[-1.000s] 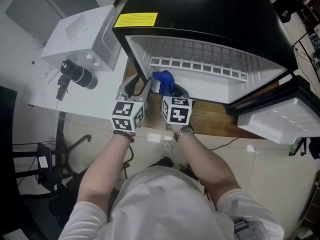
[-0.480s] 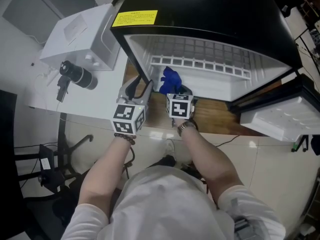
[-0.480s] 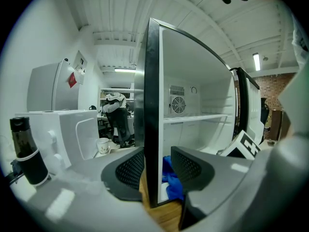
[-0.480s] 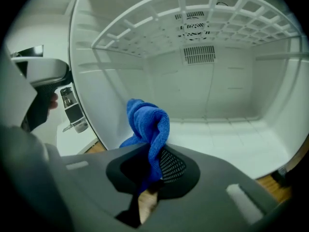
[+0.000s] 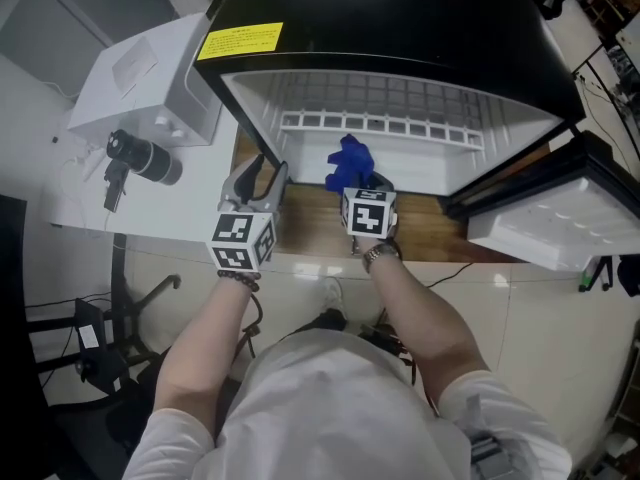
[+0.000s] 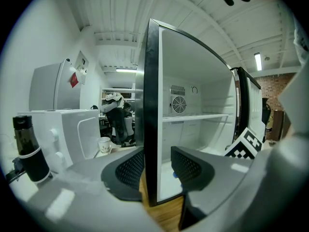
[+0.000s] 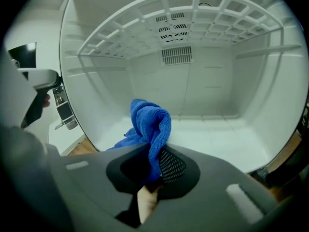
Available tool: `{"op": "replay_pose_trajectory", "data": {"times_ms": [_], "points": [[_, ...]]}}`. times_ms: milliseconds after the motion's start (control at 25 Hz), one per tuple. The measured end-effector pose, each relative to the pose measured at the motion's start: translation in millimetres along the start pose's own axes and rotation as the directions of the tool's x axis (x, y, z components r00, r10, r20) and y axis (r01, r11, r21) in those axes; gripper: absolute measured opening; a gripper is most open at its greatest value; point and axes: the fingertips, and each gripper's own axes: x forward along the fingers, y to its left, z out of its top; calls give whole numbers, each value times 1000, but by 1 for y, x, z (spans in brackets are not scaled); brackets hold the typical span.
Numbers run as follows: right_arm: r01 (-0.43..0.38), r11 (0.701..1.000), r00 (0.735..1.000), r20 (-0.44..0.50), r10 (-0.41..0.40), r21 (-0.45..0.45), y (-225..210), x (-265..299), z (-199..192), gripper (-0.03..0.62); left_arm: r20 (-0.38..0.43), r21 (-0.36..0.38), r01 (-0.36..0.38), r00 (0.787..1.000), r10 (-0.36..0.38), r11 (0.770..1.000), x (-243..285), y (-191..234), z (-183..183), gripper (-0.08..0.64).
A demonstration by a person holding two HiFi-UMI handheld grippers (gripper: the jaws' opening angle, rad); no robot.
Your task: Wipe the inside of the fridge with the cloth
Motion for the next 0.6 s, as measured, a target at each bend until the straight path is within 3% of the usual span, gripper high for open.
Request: {"op": "replay_pose_trajectory", "data": {"times_ms": [600], "points": [[124,992,992,-15,-123,36,-81,-28,-9,38,1,30,80,997,-80,996,6,-51,1,160]]}}
